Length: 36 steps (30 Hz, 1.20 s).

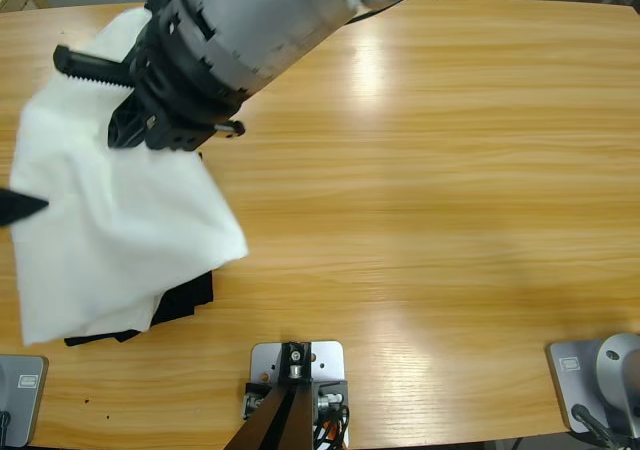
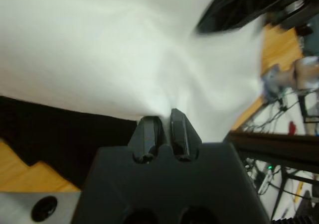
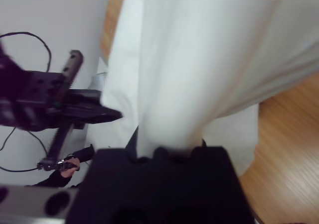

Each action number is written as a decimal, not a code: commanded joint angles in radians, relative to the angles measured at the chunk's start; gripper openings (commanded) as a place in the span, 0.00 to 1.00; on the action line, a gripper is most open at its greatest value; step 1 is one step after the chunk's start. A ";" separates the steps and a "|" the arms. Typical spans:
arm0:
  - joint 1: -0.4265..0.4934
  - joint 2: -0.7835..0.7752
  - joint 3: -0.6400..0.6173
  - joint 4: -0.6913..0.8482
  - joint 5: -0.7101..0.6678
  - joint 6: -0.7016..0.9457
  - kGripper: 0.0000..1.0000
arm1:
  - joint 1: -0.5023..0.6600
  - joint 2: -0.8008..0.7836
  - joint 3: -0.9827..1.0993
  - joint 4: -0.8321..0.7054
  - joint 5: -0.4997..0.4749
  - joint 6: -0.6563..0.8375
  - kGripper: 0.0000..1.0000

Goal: Fold clothes

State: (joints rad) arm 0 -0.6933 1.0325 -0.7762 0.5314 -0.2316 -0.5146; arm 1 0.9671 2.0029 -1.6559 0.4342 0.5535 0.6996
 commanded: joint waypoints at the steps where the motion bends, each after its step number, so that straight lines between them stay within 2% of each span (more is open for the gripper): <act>1: 0.051 -0.059 0.194 -0.062 0.017 -0.027 0.00 | 0.044 0.120 -0.026 -0.003 0.016 0.031 0.00; 5: 0.117 -0.125 0.248 -0.048 0.016 -0.043 0.00 | 0.061 0.171 -0.078 -0.003 0.054 0.035 0.00; 11: 0.157 -0.162 0.236 0.010 0.020 -0.070 0.00 | 0.108 0.263 -0.188 -0.003 0.107 0.037 0.00; 16: 0.229 -0.169 0.201 0.085 0.037 -0.076 0.00 | 0.109 0.280 -0.189 -0.005 0.112 0.035 0.00; 20: 0.272 -0.169 0.129 0.210 0.117 -0.104 0.00 | 0.110 0.281 -0.185 -0.003 0.109 0.034 0.00; 23: 0.325 -0.145 0.126 0.228 0.115 -0.121 0.00 | 0.109 0.278 -0.173 0.005 0.077 0.034 0.00; 24: 0.325 -0.134 0.130 0.229 0.114 -0.128 0.19 | 0.109 0.276 -0.170 0.019 0.056 0.036 0.00; 25: 0.325 -0.127 0.135 0.228 0.112 -0.133 0.65 | 0.109 0.273 -0.171 0.039 0.036 0.037 0.00; 26: 0.326 -0.129 0.138 0.228 0.111 -0.136 0.92 | 0.109 0.270 -0.174 0.072 0.004 0.037 0.19; 27: 0.329 -0.134 0.140 0.226 0.112 -0.151 0.98 | 0.109 0.262 -0.178 0.110 -0.038 0.037 0.76; 28: 0.331 -0.140 0.139 0.225 0.112 -0.169 0.99 | 0.109 0.247 -0.176 0.127 -0.080 0.037 0.97; 31: 0.341 -0.166 0.138 0.226 0.113 -0.206 1.00 | 0.108 0.211 -0.177 0.155 -0.172 0.031 1.00; 36: 0.357 -0.181 0.139 0.235 0.113 -0.210 0.97 | 0.105 0.219 -0.206 0.142 -0.103 -0.009 1.00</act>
State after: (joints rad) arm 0 -0.3597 0.8767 -0.6516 0.7459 -0.1349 -0.7050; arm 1 1.0694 2.2319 -1.8501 0.5689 0.4165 0.7248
